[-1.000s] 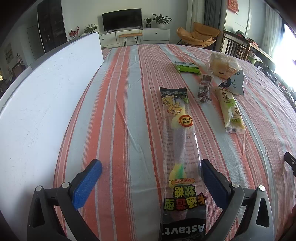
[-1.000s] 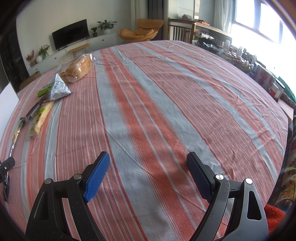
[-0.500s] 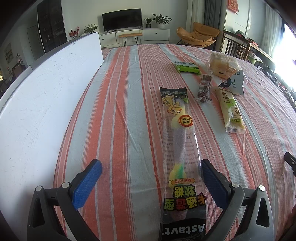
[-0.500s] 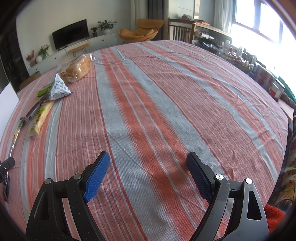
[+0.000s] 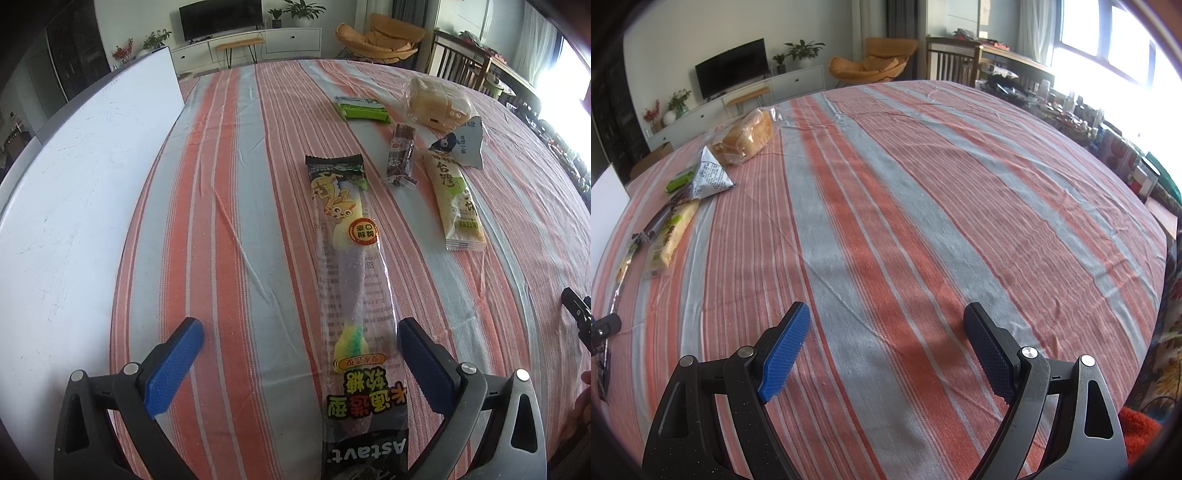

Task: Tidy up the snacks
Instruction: 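Grasp the yellow Taiwan cake with the right gripper while the left gripper holds the Astavt bag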

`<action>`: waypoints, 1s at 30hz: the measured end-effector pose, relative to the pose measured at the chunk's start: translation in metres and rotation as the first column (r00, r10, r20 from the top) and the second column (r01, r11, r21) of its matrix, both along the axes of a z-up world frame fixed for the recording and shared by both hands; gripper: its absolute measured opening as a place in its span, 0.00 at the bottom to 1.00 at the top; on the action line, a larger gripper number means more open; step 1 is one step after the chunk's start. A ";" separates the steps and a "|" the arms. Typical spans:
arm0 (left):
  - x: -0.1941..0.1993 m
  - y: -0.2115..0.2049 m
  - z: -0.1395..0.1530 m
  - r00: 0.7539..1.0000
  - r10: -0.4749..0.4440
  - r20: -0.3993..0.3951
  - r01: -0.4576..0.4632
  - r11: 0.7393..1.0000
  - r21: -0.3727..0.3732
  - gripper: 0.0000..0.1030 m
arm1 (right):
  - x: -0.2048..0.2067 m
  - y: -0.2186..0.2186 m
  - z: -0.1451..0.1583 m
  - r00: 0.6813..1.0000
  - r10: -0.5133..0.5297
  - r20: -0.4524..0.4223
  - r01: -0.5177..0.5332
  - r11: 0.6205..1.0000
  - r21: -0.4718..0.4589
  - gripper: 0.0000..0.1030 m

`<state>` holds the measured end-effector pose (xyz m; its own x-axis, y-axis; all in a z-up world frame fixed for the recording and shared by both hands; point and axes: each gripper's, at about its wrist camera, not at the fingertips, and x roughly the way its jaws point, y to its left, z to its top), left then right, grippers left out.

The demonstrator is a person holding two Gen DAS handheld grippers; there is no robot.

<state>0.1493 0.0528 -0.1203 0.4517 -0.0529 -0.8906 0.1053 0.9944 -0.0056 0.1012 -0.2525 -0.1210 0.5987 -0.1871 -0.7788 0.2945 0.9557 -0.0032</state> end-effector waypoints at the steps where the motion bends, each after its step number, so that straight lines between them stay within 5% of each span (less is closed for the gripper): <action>1: -0.001 -0.001 0.000 1.000 -0.009 0.002 0.009 1.000 0.000 0.97 | 0.000 0.000 0.000 1.000 0.000 0.000 0.000 1.000 0.000 0.85; 6: -0.007 -0.001 0.007 0.999 -0.046 0.027 0.046 0.999 -0.005 0.76 | 0.003 0.003 0.002 1.000 0.013 -0.022 -0.013 1.000 0.012 0.85; 10: -0.015 -0.009 0.013 0.995 -0.079 0.062 0.079 0.997 0.002 0.29 | 0.032 0.031 0.017 0.990 0.134 -0.038 -0.125 0.973 0.192 0.84; 11: -0.017 -0.011 0.014 0.994 -0.083 0.067 0.082 0.997 0.014 0.25 | 0.046 0.044 0.023 0.983 0.181 -0.036 -0.168 0.959 0.228 0.84; 14: -0.025 -0.008 0.017 0.994 -0.064 0.088 0.066 0.998 -0.019 0.17 | 0.094 0.092 0.031 0.949 0.310 -0.065 -0.278 0.914 0.295 0.81; 18: -0.038 0.014 0.028 0.997 0.008 0.078 0.003 0.991 -0.134 0.16 | 0.139 0.150 0.017 0.915 0.380 -0.139 -0.345 0.912 0.224 0.78; 20: -0.047 0.025 0.037 0.996 0.023 0.088 -0.009 0.988 -0.157 0.16 | 0.146 0.163 0.009 0.915 0.361 -0.178 -0.340 0.930 0.138 0.35; 21: -0.051 0.030 0.043 0.995 0.026 0.093 -0.010 0.985 -0.171 0.16 | 0.145 0.164 0.010 0.918 0.356 -0.177 -0.337 0.933 0.128 0.30; 25: -0.071 0.047 0.067 0.991 0.033 0.132 -0.002 0.974 -0.228 0.16 | 0.114 0.126 0.015 0.936 0.339 -0.095 -0.290 0.897 0.335 0.29; 30: -0.089 0.064 0.097 0.985 0.045 0.165 0.011 0.947 -0.322 0.16 | 0.057 0.070 0.019 0.955 0.297 -0.006 -0.235 0.766 0.598 0.29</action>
